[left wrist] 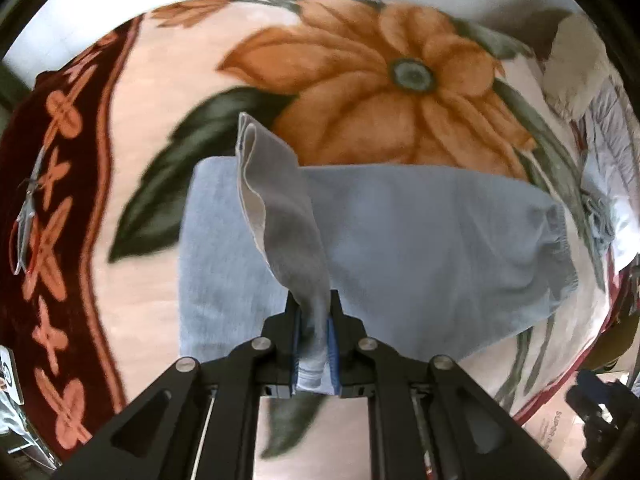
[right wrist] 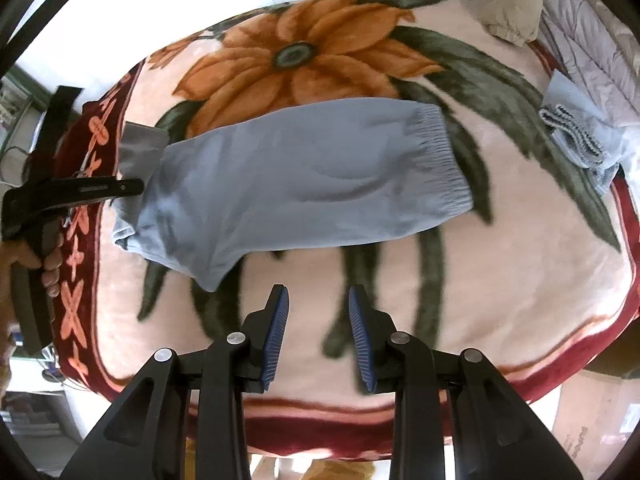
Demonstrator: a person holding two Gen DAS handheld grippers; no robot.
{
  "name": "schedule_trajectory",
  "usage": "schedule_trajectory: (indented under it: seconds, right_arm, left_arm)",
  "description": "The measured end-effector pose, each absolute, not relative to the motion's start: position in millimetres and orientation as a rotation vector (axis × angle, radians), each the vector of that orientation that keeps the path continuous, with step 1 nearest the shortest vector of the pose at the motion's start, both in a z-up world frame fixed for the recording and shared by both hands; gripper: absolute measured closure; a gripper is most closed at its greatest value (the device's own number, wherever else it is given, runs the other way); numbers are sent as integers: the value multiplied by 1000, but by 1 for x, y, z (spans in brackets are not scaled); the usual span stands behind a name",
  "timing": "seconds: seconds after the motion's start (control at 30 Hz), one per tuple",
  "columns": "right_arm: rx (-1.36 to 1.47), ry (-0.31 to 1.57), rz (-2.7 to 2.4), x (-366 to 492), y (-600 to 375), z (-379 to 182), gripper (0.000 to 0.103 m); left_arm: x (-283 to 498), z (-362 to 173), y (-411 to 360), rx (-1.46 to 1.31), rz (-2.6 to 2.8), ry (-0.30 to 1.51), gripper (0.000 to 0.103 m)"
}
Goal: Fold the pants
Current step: 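Lift the grasped end with the left gripper and fold it over the bundle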
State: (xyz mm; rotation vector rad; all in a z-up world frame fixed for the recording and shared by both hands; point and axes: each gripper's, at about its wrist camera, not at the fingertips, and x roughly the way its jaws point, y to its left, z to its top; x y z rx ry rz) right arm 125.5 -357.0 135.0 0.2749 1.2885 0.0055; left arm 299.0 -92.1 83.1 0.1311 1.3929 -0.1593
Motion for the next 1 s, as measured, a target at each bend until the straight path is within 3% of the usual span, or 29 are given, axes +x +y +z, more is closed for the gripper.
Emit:
schedule_trajectory:
  seconds: [0.23, 0.67, 1.0]
  right_arm:
    - [314, 1300, -13, 117, -387, 125, 71]
    - [352, 1249, -67, 116, -435, 135, 71]
    - [414, 1217, -115, 118, -485, 133, 71]
  left_arm:
    - [304, 68, -135, 154, -162, 1417, 92]
    - [295, 125, -218, 49, -347, 1403, 92]
    - [270, 120, -297, 158, -462, 1420, 92]
